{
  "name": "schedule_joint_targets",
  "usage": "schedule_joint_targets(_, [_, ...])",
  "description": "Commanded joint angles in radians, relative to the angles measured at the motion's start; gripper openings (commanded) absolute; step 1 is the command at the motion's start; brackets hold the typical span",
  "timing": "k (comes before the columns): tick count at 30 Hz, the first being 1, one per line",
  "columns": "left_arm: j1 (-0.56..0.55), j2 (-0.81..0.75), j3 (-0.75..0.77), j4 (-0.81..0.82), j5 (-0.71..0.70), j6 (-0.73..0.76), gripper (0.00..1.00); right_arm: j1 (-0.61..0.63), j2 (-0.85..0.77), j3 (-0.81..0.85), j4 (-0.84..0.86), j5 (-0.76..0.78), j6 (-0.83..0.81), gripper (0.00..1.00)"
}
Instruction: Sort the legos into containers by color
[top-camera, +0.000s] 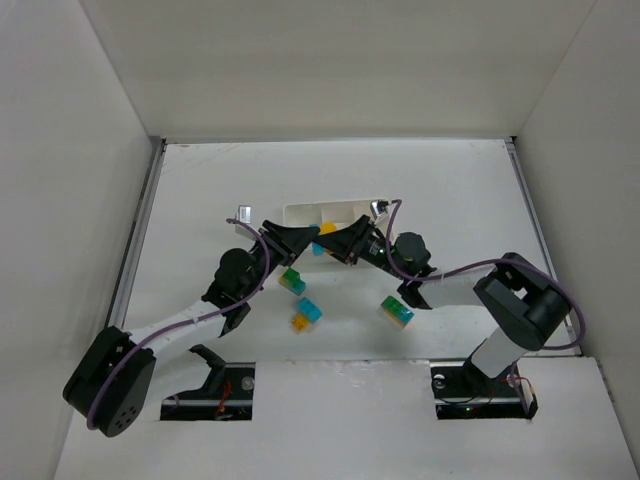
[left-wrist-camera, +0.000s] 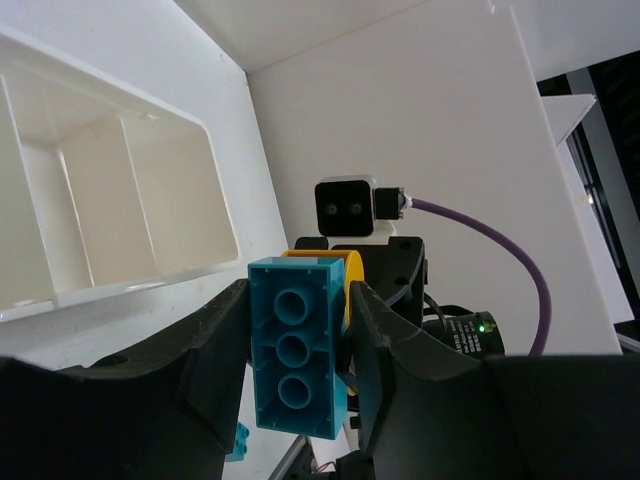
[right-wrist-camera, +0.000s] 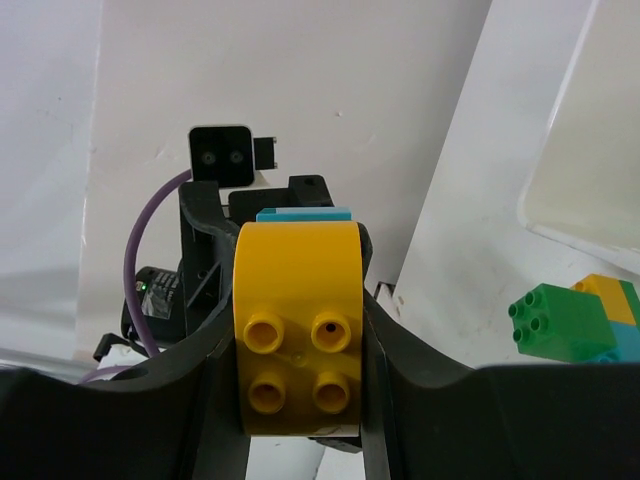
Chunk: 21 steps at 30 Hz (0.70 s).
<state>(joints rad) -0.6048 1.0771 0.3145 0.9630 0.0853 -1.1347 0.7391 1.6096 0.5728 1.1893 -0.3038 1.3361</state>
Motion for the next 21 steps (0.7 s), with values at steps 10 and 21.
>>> schedule_joint_targets(10, [0.021, -0.071, -0.006, 0.06, 0.034, 0.004, 0.12, 0.012, -0.025, -0.008, 0.075, -0.003, 0.011, 0.63])
schedule_joint_targets(21, [0.053, -0.077, -0.018, -0.001, 0.051, 0.0, 0.12, -0.027, -0.099, -0.05, 0.041, -0.029, -0.043, 0.77])
